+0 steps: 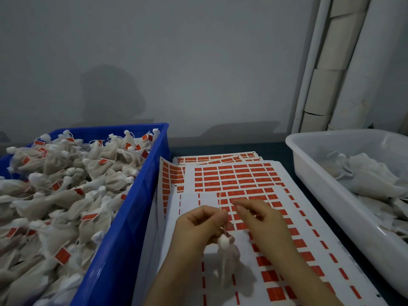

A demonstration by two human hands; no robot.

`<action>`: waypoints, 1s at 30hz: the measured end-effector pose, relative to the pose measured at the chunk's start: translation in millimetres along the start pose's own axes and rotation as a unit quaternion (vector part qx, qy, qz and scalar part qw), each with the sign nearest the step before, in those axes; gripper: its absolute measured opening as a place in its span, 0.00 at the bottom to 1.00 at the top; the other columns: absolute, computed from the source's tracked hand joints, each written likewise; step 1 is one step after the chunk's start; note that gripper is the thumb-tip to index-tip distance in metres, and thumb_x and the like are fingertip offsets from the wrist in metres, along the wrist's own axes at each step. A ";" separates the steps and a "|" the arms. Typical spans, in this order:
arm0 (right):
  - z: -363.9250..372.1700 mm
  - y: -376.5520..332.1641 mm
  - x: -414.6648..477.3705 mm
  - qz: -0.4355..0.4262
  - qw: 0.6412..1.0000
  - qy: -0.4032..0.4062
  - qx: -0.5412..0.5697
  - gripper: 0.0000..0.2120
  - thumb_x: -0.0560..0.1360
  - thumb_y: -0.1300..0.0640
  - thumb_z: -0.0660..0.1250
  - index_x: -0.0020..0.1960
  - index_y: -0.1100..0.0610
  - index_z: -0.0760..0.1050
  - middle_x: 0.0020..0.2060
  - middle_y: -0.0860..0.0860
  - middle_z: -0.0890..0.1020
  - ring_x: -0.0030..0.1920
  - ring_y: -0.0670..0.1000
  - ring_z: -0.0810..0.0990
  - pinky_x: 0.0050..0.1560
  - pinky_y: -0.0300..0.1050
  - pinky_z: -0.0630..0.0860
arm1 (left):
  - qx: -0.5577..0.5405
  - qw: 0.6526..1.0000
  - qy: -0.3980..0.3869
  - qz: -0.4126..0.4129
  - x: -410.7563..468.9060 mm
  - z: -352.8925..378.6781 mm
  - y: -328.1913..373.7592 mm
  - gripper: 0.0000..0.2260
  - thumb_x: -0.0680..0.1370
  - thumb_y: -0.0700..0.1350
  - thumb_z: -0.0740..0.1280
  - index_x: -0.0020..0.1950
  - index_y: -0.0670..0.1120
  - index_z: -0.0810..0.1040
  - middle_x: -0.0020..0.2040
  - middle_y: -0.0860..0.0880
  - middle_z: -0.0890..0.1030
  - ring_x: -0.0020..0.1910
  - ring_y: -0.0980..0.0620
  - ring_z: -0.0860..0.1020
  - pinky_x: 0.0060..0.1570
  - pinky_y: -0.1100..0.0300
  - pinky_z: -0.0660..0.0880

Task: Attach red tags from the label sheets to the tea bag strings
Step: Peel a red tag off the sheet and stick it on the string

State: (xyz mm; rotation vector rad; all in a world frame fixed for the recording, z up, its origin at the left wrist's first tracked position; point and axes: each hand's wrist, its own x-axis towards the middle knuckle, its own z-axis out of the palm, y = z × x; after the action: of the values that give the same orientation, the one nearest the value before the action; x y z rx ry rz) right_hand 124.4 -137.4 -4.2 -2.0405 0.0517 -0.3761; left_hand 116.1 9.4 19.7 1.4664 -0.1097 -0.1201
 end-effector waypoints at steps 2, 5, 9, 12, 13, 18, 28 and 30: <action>10.6 12.6 -0.9 0.019 0.995 -0.030 -0.092 0.11 0.74 0.48 0.66 0.56 0.44 0.76 0.55 0.41 0.77 0.46 0.37 0.74 0.47 0.25 0.68 | -0.064 0.998 0.001 -0.015 0.1 -4.1 3.0 0.06 0.66 0.48 0.69 0.34 0.47 0.84 0.33 0.46 0.82 0.30 0.51 0.80 0.31 0.62 0.77; 22.5 23.3 -6.7 0.010 0.978 -0.060 -0.200 0.21 0.71 0.38 0.64 0.63 0.42 0.72 0.63 0.38 0.72 0.60 0.41 0.69 0.65 0.41 0.65 | -0.112 0.993 0.022 -0.035 1.0 -10.7 7.2 0.08 0.65 0.50 0.69 0.35 0.46 0.83 0.33 0.46 0.81 0.28 0.52 0.79 0.28 0.62 0.76; 25.4 25.5 -8.0 -0.015 0.957 -0.058 -0.285 0.26 0.69 0.31 0.59 0.64 0.39 0.70 0.65 0.34 0.69 0.65 0.41 0.64 0.69 0.46 0.56 | -0.132 0.988 0.060 -0.045 4.2 -13.5 7.6 0.12 0.66 0.51 0.69 0.44 0.45 0.80 0.34 0.46 0.82 0.26 0.51 0.78 0.28 0.62 0.76; 25.5 24.5 -7.9 -0.033 0.953 -0.053 -0.296 0.23 0.71 0.33 0.59 0.62 0.39 0.72 0.63 0.35 0.72 0.63 0.41 0.65 0.68 0.45 0.56 | -0.159 0.984 0.070 -0.036 5.1 -12.7 6.6 0.13 0.66 0.49 0.69 0.45 0.43 0.80 0.34 0.46 0.82 0.26 0.50 0.79 0.27 0.61 0.76; 25.9 24.0 -7.6 -0.036 0.952 -0.049 -0.301 0.22 0.71 0.33 0.59 0.62 0.40 0.73 0.63 0.35 0.72 0.63 0.41 0.66 0.67 0.44 0.57 | -0.160 0.984 0.069 -0.034 5.1 -12.5 6.4 0.13 0.65 0.49 0.69 0.44 0.43 0.80 0.34 0.46 0.82 0.26 0.50 0.79 0.27 0.61 0.76; 24.9 20.7 -6.6 -0.039 0.947 -0.048 -0.316 0.20 0.72 0.35 0.60 0.60 0.40 0.75 0.60 0.35 0.74 0.61 0.41 0.67 0.66 0.44 0.57 | -0.140 0.987 0.077 -0.035 5.9 -11.4 3.1 0.13 0.65 0.50 0.69 0.44 0.43 0.81 0.34 0.47 0.83 0.27 0.50 0.80 0.28 0.61 0.76; 25.4 21.8 -9.9 -0.053 0.951 -0.048 -0.302 0.17 0.73 0.36 0.58 0.57 0.39 0.76 0.57 0.34 0.76 0.52 0.38 0.67 0.62 0.38 0.59 | -0.103 0.992 0.072 -0.030 8.9 -11.2 -3.6 0.13 0.66 0.52 0.68 0.43 0.43 0.81 0.36 0.47 0.83 0.33 0.50 0.82 0.34 0.59 0.78; 25.0 22.3 -9.6 -0.051 0.954 -0.048 -0.291 0.17 0.74 0.37 0.58 0.57 0.40 0.77 0.57 0.34 0.76 0.50 0.37 0.64 0.62 0.38 0.59 | -0.104 0.992 0.070 -0.033 9.7 -12.3 -4.8 0.13 0.66 0.51 0.68 0.43 0.43 0.81 0.37 0.47 0.83 0.33 0.49 0.82 0.33 0.59 0.78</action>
State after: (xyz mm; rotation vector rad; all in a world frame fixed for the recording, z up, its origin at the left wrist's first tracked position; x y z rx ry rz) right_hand 125.1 -125.0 -36.7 -2.6503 -0.0054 -0.3527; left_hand 127.5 19.6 13.7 1.2665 0.0650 -0.0792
